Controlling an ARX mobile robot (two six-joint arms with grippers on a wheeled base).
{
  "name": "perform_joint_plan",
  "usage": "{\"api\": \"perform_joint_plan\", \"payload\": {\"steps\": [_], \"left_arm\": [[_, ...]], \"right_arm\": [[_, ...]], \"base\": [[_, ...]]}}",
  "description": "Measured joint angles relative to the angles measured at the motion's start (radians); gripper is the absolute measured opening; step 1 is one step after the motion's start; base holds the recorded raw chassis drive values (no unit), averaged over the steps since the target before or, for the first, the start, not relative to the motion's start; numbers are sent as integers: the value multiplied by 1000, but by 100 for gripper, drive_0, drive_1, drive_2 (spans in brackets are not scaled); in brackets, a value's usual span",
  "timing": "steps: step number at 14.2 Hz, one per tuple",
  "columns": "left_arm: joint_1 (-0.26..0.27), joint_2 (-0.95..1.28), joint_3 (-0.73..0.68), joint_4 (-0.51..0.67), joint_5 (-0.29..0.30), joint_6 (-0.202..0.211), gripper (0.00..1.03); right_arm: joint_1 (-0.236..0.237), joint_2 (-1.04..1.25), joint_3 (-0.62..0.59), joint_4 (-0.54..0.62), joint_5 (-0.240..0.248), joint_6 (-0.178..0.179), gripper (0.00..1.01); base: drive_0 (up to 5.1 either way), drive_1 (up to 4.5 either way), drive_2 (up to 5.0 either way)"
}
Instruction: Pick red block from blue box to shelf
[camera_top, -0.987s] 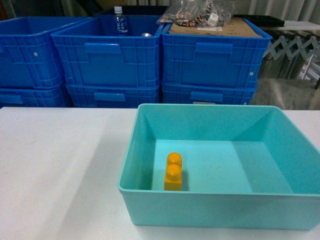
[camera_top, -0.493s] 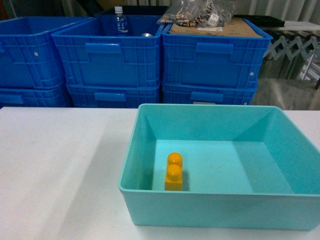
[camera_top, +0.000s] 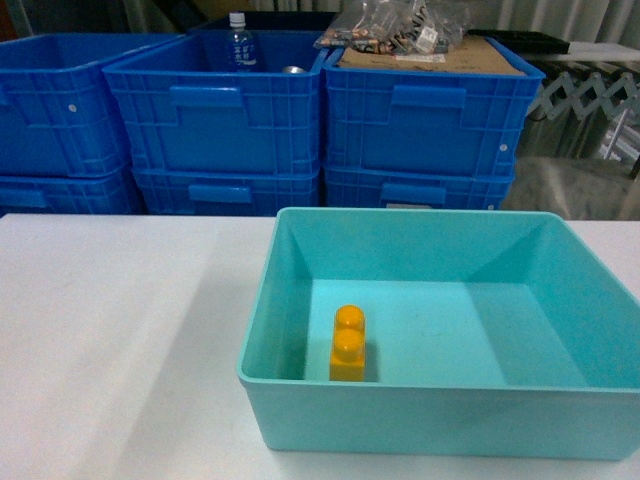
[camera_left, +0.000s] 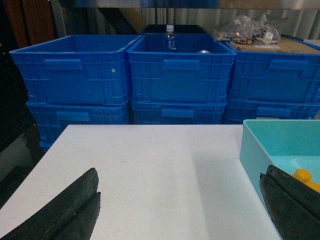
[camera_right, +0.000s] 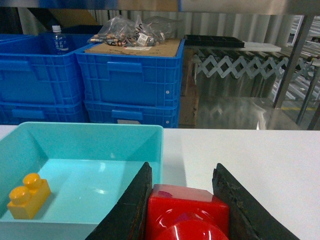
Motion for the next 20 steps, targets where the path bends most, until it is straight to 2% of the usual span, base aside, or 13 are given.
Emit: {"api": "perform_joint_plan", "payload": {"steps": [5,7,20], "left_arm": [[0,0,0,0,0,0,98],[0,0,0,0,-1,0,98],[0,0,0,0,0,0,98]], "right_arm": [[0,-98,0,-98,0,0,29],[0,-254,0,-285,-3,0,29],[0,-270,0,-280,-3,0,29]], "base": [[0,0,0],[0,0,0],[0,0,0]]}}
